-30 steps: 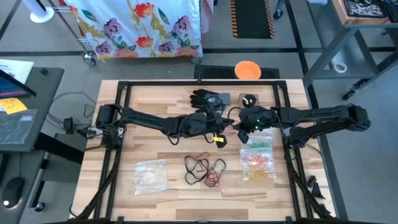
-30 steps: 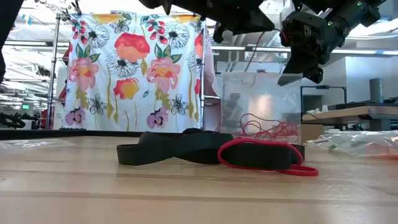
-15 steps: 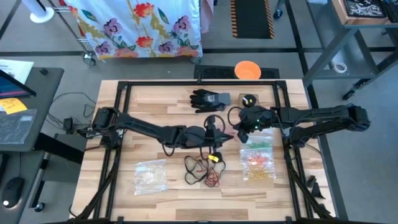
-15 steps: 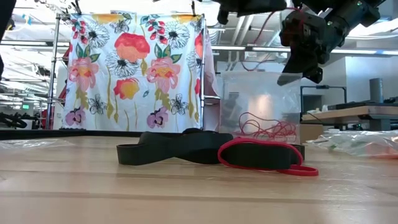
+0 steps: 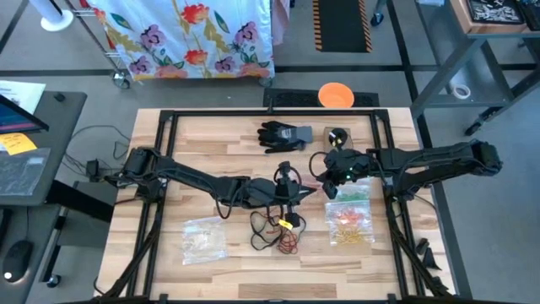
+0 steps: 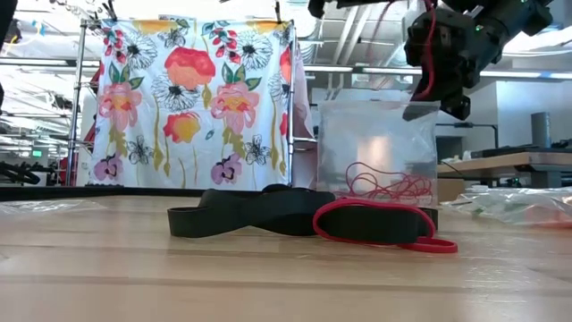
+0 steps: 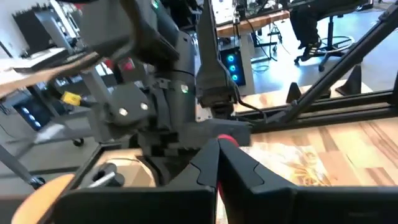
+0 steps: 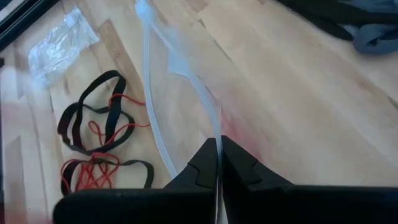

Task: Sort rubber bands
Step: Put the red rubber band into the transparent zip bag

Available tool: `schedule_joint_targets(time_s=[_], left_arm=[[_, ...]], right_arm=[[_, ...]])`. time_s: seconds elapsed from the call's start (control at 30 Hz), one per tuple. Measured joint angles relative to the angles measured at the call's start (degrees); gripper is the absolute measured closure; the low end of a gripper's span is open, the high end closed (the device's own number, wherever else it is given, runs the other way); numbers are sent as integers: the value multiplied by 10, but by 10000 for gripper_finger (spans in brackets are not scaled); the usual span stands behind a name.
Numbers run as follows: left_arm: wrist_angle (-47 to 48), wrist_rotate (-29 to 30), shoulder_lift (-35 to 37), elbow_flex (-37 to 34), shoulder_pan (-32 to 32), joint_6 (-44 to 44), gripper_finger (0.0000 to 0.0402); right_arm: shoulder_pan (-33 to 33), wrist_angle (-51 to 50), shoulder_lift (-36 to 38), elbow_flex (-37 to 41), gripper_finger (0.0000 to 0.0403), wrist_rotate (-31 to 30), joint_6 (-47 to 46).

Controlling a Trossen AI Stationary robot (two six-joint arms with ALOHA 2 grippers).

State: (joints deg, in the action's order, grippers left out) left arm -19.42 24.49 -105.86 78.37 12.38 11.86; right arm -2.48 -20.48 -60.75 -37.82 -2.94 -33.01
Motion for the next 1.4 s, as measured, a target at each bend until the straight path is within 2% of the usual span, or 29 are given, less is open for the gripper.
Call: schedule_joint_targets(time_s=[0.3,0.5,0.77,1.03,1.4], left_arm=[[8,-1,0,0,-5,50,401],[-21,45,0,0,-9,113,401],[-32,54,6,0,-34,159,401],[-44,48,6,0,-51,183,401],[-35,26,6,0,-80,155,401]], right_arm=[[14,0,0,0,391,2,0],[12,0,0,0,391,2,0],[12,2,0,0,391,2,0],[12,2,0,0,391,1,0],[12,4,0,0,391,1,0]])
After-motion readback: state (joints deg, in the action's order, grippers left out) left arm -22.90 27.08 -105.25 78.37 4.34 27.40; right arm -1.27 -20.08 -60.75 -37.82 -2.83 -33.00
